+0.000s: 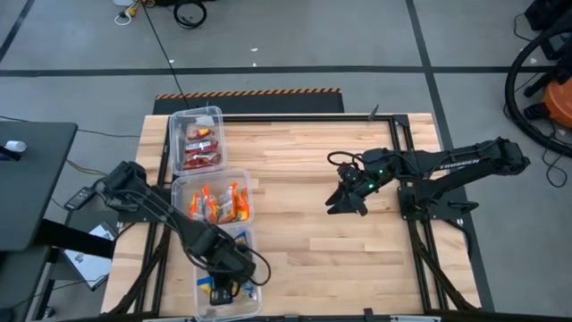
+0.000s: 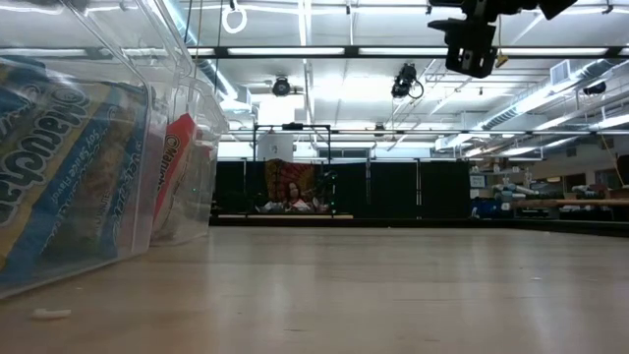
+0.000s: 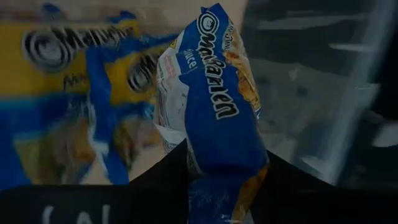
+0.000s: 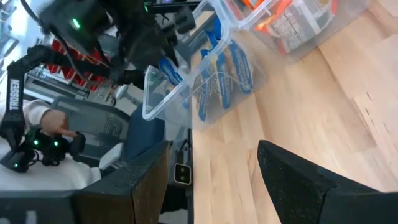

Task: Sort Maruchan noodles
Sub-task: Put the blue noodle pack into the bottom transparent bin

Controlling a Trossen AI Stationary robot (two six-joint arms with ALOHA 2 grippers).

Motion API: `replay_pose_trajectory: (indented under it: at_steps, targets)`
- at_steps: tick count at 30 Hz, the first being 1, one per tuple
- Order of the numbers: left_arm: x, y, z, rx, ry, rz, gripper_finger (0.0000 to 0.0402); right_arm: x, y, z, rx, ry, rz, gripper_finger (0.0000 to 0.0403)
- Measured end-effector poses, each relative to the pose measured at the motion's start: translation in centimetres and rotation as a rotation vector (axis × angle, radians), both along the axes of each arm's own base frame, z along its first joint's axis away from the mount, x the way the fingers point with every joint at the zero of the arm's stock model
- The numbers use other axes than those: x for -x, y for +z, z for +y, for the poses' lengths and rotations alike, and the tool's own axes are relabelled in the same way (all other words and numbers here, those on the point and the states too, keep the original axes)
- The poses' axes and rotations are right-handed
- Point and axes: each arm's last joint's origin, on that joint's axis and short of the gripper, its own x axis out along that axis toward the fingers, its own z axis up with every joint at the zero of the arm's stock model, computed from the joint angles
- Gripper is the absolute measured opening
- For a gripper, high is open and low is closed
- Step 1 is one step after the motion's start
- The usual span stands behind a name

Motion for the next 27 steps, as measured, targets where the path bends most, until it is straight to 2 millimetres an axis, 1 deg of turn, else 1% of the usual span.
replay_pose_trajectory:
  at_steps: [3, 6, 8, 12, 16, 19, 21, 23, 27]
  targets:
    - [-0.8, -1.4, -0.5, -0.017, -0.044, -0.009, 0.0123, 0.0, 0.0, 0.0, -0.005, -0.003, 0.005, 0.0249]
    - [-1.8, -2.2, -1.3, 0.038, -0.07, -0.051, 0.0124, 0.0, -0.1, 0.0, -0.011, -0.004, 0.018, 0.0249]
    - [-2.3, -2.5, -1.7, 0.074, -0.067, -0.062, 0.0132, 0.1, -0.2, 0.0, -0.008, -0.004, 0.028, 0.0249]
    - [-2.6, -2.5, -1.3, 0.118, -0.056, -0.027, 0.0176, 0.2, -0.5, 0.0, -0.001, -0.006, 0.059, 0.0249]
    - [-2.3, -2.6, -0.8, 0.147, -0.066, 0.054, 0.0225, 0.3, -0.6, -0.1, 0.003, 0.0, 0.068, 0.0249]
    - [-2.6, -2.5, -0.6, 0.17, -0.054, 0.057, 0.0248, 0.3, -0.7, 0.0, 0.017, 0.012, 0.072, 0.0249]
    - [-3.2, -2.4, -0.6, 0.171, -0.014, 0.008, 0.0252, 0.4, -0.8, 0.1, 0.023, 0.019, 0.079, 0.0249]
    - [-4.1, -2.5, -0.6, 0.167, 0.02, -0.056, 0.0246, 0.4, -0.8, 0.2, 0.026, 0.025, 0.088, 0.0249]
    - [-4.8, -3.4, -0.7, 0.146, 0.035, -0.077, 0.021, 0.5, -0.9, 0.6, 0.027, 0.045, 0.096, 0.0249]
